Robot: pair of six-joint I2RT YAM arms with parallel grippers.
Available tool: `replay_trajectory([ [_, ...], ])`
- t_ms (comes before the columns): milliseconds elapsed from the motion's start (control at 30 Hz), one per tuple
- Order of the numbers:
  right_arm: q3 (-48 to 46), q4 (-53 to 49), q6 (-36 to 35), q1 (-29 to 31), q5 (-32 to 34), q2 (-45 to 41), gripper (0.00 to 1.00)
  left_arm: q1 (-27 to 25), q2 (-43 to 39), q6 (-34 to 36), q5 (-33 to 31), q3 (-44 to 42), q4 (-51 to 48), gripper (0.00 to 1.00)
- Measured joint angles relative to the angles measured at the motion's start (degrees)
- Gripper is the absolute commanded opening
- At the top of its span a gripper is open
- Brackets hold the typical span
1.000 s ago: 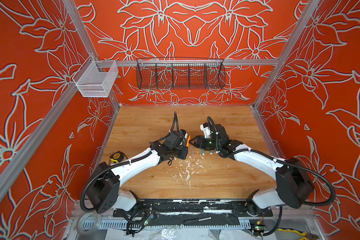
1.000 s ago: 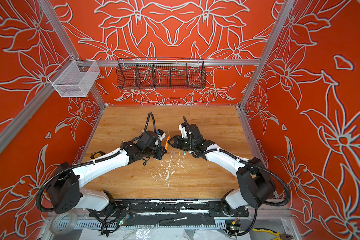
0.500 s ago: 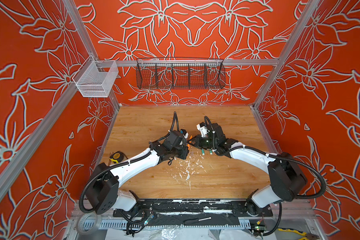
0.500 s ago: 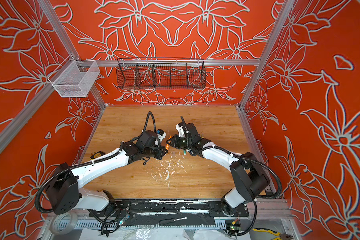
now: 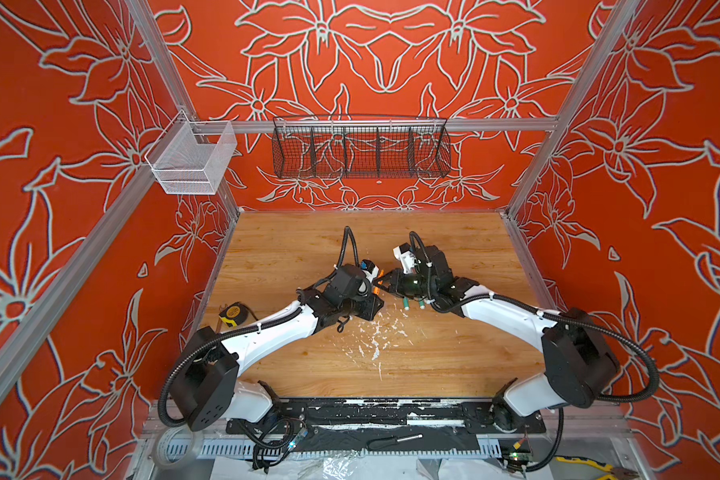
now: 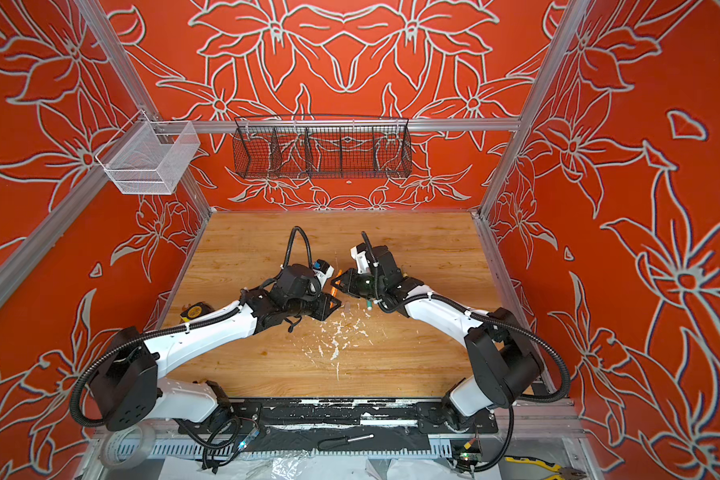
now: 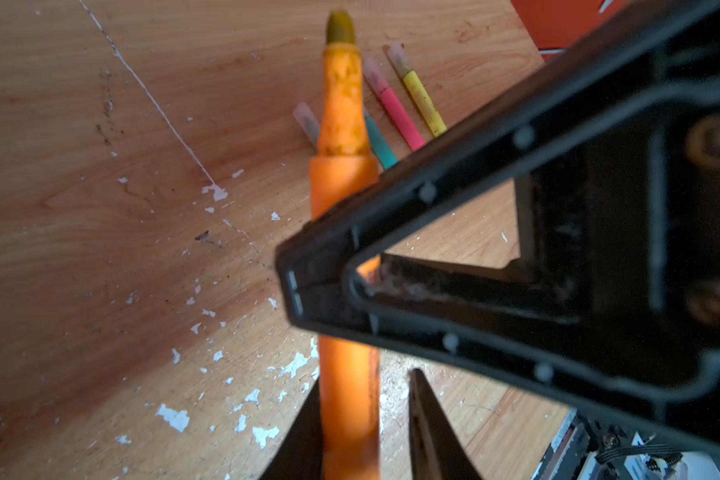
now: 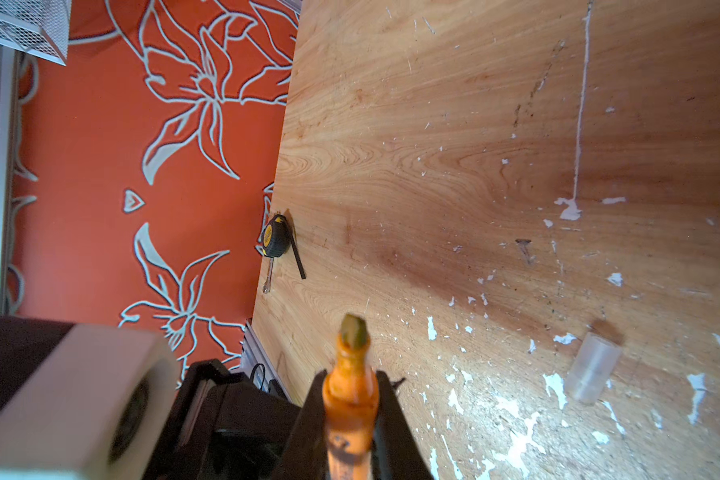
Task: Insert the pens into the pen caps
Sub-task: 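Lift the orange marker upright with the left gripper while the right gripper moves back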
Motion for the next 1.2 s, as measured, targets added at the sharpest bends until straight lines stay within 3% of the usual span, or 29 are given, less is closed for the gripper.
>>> replay_trajectory([
  [200, 0.0, 0.1, 0.2, 0.0, 0.0, -1.0, 0.0, 0.4, -1.3, -1.3, -0.1, -1.5, 2.5, 0.16],
  [633, 0.0, 0.5, 0.6, 0.0, -0.2, -1.0, 0.0, 0.9, -1.9, -2.6, 0.9, -2.5, 5.4, 0.23],
  [800, 0.0, 1.0, 0.8, 0.0, -0.4, -1.0, 0.0, 1.6, -1.9, -3.2, 1.4, -2.6, 6.2, 0.02],
  [867, 0.0, 1.1, 0.8, 0.0, -0.4, -1.0, 0.0, 1.6, -1.9, -3.5, 1.5, -2.6, 6.4, 0.0],
  [1033, 0.0, 1.0, 0.9, 0.0, -0.3, -1.2, 0.28, 1.6, -2.1, -3.3, 1.3, -2.7, 6.3, 0.0],
  [1200, 2.1, -7.1, -2.4, 0.1, 2.9, -5.2, 0.38, 1.5, -3.6, -1.0, -0.6, -0.9, 3.4, 0.0],
])
